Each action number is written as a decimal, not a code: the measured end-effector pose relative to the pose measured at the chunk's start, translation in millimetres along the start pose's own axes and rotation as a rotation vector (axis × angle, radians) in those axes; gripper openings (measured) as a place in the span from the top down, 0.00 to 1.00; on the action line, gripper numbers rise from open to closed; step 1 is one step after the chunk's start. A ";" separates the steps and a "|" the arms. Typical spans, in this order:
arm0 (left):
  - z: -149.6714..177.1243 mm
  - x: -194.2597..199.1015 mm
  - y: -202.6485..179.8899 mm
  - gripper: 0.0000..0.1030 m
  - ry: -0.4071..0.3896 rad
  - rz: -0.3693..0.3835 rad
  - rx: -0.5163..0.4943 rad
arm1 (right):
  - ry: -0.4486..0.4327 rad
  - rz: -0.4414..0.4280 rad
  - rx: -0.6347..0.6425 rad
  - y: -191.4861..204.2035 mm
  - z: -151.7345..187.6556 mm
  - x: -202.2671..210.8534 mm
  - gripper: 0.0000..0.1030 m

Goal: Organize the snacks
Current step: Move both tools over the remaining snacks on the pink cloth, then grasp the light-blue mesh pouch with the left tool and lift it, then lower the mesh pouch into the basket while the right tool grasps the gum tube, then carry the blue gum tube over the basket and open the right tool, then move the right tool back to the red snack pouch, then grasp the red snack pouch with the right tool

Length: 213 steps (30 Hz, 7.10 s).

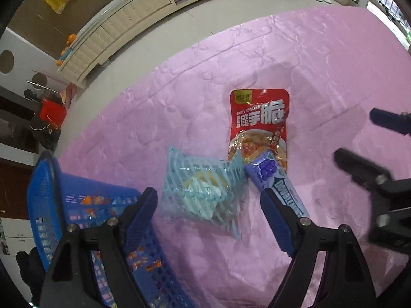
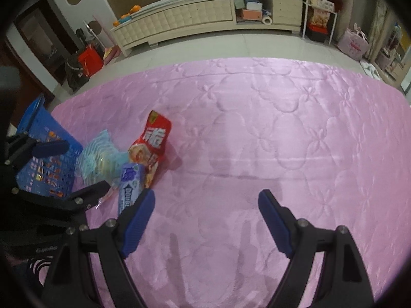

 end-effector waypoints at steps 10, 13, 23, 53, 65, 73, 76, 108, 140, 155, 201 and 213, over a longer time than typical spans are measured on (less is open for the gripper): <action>-9.2 -34.4 16.7 0.30 0.067 0.012 0.082 | -0.004 -0.019 -0.009 -5.0 10.1 -1.1 0.17; -8.4 -34.5 15.5 0.42 0.063 0.022 0.077 | 0.003 -0.026 -0.016 -8.1 13.3 -4.9 0.17; 0.6 12.1 9.9 0.45 -0.061 0.066 0.077 | 0.006 -0.040 -0.043 -4.9 1.0 0.6 0.17; 117.4 120.7 184.9 0.45 -0.337 0.072 0.436 | 0.095 0.074 0.097 114.8 -14.6 -35.0 0.20; 135.8 67.6 166.0 0.45 -0.174 0.123 0.383 | 0.141 0.170 0.104 120.6 -2.5 -61.3 0.42; 120.2 39.8 160.2 0.43 -0.104 0.221 0.406 | 0.128 0.148 0.157 123.5 9.0 -57.0 0.66; 121.7 43.3 160.4 0.37 -0.112 0.190 0.387 | 0.104 0.137 0.168 124.9 13.0 -55.3 0.67; 180.1 146.7 203.6 0.37 -0.381 0.189 0.443 | -0.126 -0.047 0.289 232.2 -5.6 101.5 0.67; 236.6 86.6 291.7 0.00 -0.336 0.144 0.551 | 0.102 -0.143 0.272 346.3 -19.2 -18.7 0.67; 229.6 108.3 279.5 0.00 -0.366 0.122 0.530 | 0.031 -0.133 0.269 321.5 -30.1 17.7 0.24; 86.4 70.2 184.9 0.00 -0.125 0.125 0.453 | 0.235 0.035 -0.171 69.2 -58.4 -50.5 0.22; 71.7 57.2 177.9 0.00 -0.094 0.114 0.440 | 0.235 0.096 -0.175 56.3 -64.8 -73.4 0.26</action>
Point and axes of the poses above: each gripper's, at about its wrist camera, not at the fingertips, and x roughly against the way its jaws point, y to its left, z to its underside, the point moved 4 cm from there along -x, roughly the way its jaws point, and after that the axes turned 2 degrees about x, right-handed, at the moved point
